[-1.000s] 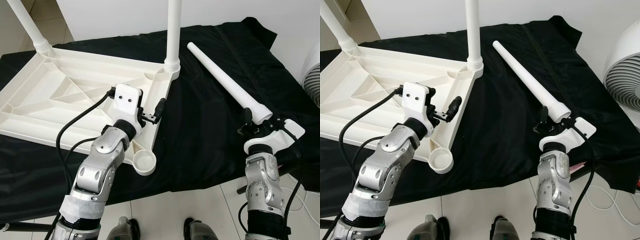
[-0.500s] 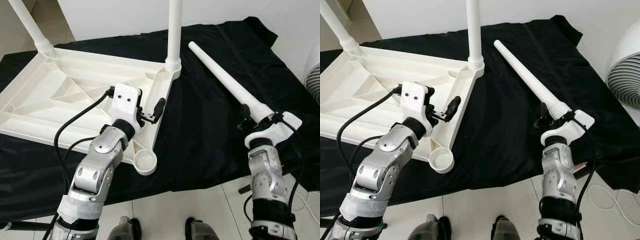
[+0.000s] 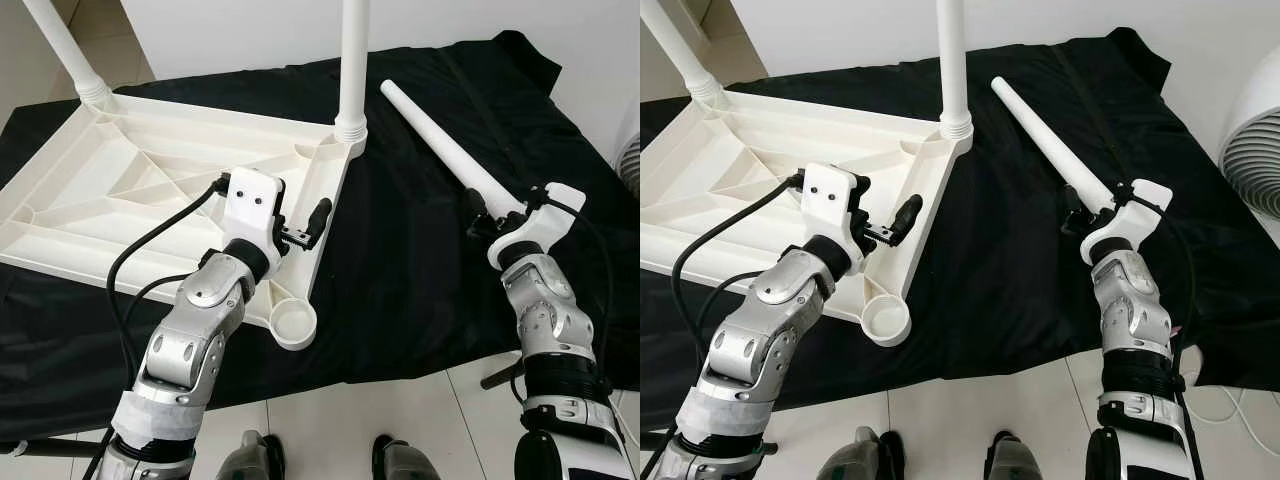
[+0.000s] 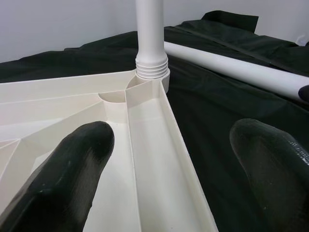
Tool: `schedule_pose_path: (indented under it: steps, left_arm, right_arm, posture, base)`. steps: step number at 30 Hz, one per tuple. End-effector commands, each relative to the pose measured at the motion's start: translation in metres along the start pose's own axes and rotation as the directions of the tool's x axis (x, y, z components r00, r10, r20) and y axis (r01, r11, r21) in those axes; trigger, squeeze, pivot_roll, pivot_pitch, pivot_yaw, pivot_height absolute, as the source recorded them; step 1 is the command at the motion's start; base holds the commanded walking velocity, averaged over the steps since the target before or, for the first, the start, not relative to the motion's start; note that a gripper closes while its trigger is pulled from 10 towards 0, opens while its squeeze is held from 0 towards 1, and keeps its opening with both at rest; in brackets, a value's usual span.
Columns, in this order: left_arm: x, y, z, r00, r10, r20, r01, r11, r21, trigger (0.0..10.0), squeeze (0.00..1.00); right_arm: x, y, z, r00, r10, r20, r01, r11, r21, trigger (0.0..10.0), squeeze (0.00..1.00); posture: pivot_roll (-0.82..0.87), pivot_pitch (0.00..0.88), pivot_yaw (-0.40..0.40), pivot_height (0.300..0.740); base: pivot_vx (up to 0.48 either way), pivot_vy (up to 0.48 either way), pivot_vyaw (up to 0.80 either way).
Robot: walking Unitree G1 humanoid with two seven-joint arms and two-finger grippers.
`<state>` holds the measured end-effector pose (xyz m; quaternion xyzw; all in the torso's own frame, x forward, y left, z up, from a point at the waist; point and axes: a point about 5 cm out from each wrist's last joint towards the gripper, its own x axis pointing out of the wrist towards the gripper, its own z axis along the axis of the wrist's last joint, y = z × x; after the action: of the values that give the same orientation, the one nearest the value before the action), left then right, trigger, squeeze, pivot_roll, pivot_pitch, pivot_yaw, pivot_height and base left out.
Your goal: Building children table
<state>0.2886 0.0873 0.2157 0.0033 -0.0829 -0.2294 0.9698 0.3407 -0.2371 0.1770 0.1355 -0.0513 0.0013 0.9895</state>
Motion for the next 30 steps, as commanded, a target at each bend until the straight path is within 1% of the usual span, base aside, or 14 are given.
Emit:
schedule_pose_path:
  steps: [1, 8, 11, 13, 14, 15, 16, 18, 19, 21, 26, 28, 29, 30]
  left_arm:
    - [-0.003, 0.0, 0.0, 1.0, -0.013, -0.008, 0.013, 1.0, -0.004, 10.0, 0.0]
    - [-0.004, -0.002, 0.0, 1.0, -0.021, -0.005, 0.021, 1.0, -0.011, 10.0, 0.0]
    - [-0.004, -0.002, 0.0, 1.0, -0.021, -0.005, 0.021, 1.0, -0.011, 10.0, 0.0]
    - [-0.002, -0.004, 0.002, 0.999, -0.047, 0.0, 0.047, 0.999, -0.012, 10.0, 0.0]
    - [0.0, -0.004, 0.002, 0.998, -0.057, 0.0, 0.057, 0.998, -0.012, 10.0, 0.0]
    - [0.0, -0.004, 0.002, 0.998, -0.057, 0.0, 0.057, 0.998, -0.012, 10.0, 0.0]
    - [0.001, -0.005, 0.003, 0.998, -0.066, 0.002, 0.066, 0.998, -0.009, 10.0, 0.0]
    - [0.001, -0.005, 0.003, 0.998, -0.066, 0.002, 0.066, 0.998, -0.009, 10.0, 0.0]
    - [0.002, -0.005, 0.004, 0.997, -0.075, 0.004, 0.075, 0.997, -0.007, 10.0, 0.0]
    - [0.005, -0.006, 0.005, 0.996, -0.09, 0.006, 0.09, 0.996, -0.001, 10.0, 0.0]
    - [0.007, -0.007, 0.006, 0.995, -0.101, 0.008, 0.101, 0.995, -0.001, 10.0, 0.0]
    - [0.009, -0.009, 0.008, 0.993, -0.113, 0.016, 0.114, 0.993, -0.012, 10.0, 0.0]
    - [0.009, -0.009, 0.008, 0.993, -0.113, 0.016, 0.114, 0.993, -0.012, 10.0, 0.0]
    - [0.01, -0.01, 0.01, 0.992, -0.123, 0.024, 0.123, 0.992, -0.016, 10.0, 0.0]
  right_arm:
    - [-0.003, 0.0, -0.002, 1.0, 0.019, 0.02, -0.02, 1.0, 0.013, 0.0, 0.0]
    - [-0.011, 0.01, 0.002, 0.993, 0.042, 0.109, -0.042, 0.999, -0.005, 0.0, 0.0]
    - [-0.011, 0.01, 0.002, 0.993, 0.042, 0.109, -0.042, 0.999, -0.005, 0.0, 0.0]
    - [-0.018, 0.022, 0.007, 0.976, 0.024, 0.218, -0.002, 0.995, -0.101, 0.0, 0.0]
    - [-0.019, 0.028, 0.009, 0.966, 0.023, 0.257, 0.009, 0.993, -0.121, 0.0, 0.0]
    - [-0.019, 0.028, 0.009, 0.966, 0.023, 0.257, 0.009, 0.993, -0.121, 0.0, 0.0]
    - [-0.02, 0.032, 0.01, 0.957, 0.022, 0.289, 0.017, 0.991, -0.134, 2.1, 0.0]
    - [-0.02, 0.032, 0.01, 0.957, 0.022, 0.289, 0.017, 0.991, -0.134, 2.1, 0.0]
    - [-0.02, 0.037, 0.013, 0.95, 0.04, 0.31, 0.012, 0.986, -0.165, 10.0, 0.0]
    - [-0.014, 0.05, 0.027, 0.924, 0.084, 0.374, -0.005, 0.978, -0.207, 10.0, 0.0]
    - [-0.007, 0.063, 0.048, 0.887, 0.128, 0.444, -0.018, 0.97, -0.243, 10.0, 0.0]
    - [-0.002, 0.08, 0.076, 0.832, 0.188, 0.522, -0.04, 0.959, -0.281, 10.0, 0.0]
    - [-0.002, 0.08, 0.076, 0.832, 0.188, 0.522, -0.04, 0.959, -0.281, 10.0, 0.0]
    - [0.0, 0.089, 0.09, 0.797, 0.226, 0.56, -0.053, 0.95, -0.308, 10.0, 0.0]
  posture:
    - [-0.04, 0.171, 0.108, 0.74]
    - [-0.04, 0.17, 0.11, 0.74]
    - [-0.04, 0.17, 0.11, 0.74]
    - [-0.05, 0.172, 0.136, 0.74]
    - [-0.05, 0.172, 0.136, 0.74]
    - [-0.05, 0.172, 0.136, 0.74]
    - [-0.05, 0.172, 0.136, 0.74]
    - [-0.05, 0.172, 0.136, 0.74]
    - [-0.06, 0.169, 0.148, 0.74]
    - [-0.06, 0.167, 0.159, 0.74]
    - [-0.07, 0.159, 0.167, 0.74]
    - [-0.07, 0.154, 0.167, 0.74]
    - [-0.07, 0.154, 0.167, 0.74]
    - [-0.07, 0.154, 0.163, 0.74]
  base:
    - [0.0, 0.0, 0.0]
    - [0.0, 0.0, 0.0]
    - [0.0, 0.0, 0.0]
    - [0.0, 0.0, 0.0]
    - [0.0, 0.0, 0.0]
    - [0.0, 0.0, 0.0]
    - [0.0, 0.0, 0.0]
    - [0.0, 0.0, 0.0]
    - [0.0, 0.0, 0.0]
    - [0.0, 0.0, 0.0]
    - [0.0, 0.0, 0.0]
    - [0.0, 0.0, 0.0]
    - [0.0, 0.0, 0.0]
    - [0.0, 0.0, 0.0]
